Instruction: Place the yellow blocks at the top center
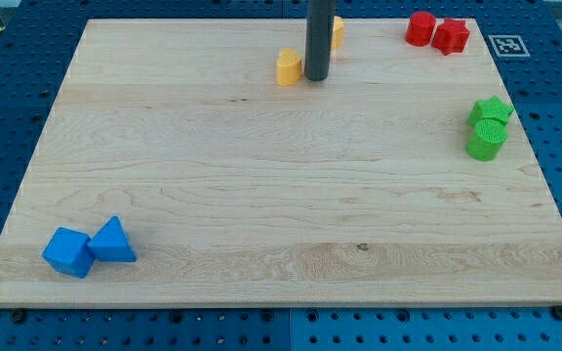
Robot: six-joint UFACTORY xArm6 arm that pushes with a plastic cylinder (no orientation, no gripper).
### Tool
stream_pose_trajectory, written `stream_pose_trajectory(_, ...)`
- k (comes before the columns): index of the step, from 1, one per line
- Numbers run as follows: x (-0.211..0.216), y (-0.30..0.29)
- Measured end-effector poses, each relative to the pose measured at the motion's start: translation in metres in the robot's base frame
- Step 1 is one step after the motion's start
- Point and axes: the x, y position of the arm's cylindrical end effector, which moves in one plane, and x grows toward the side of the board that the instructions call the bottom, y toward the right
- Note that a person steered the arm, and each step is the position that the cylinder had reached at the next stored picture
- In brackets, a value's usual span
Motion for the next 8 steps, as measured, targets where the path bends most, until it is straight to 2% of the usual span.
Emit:
stream_pose_trajectory(1,0.032,0.005)
stream_pose_trajectory(2,-0.004,-0.026)
stream_pose_trajectory(3,-0.023,-0.027)
stream_pose_trajectory(5,0.003,-0.057)
stream_pose_trajectory(6,-0.006,-0.073)
stream_pose_trajectory(8,-0.020,-0.049)
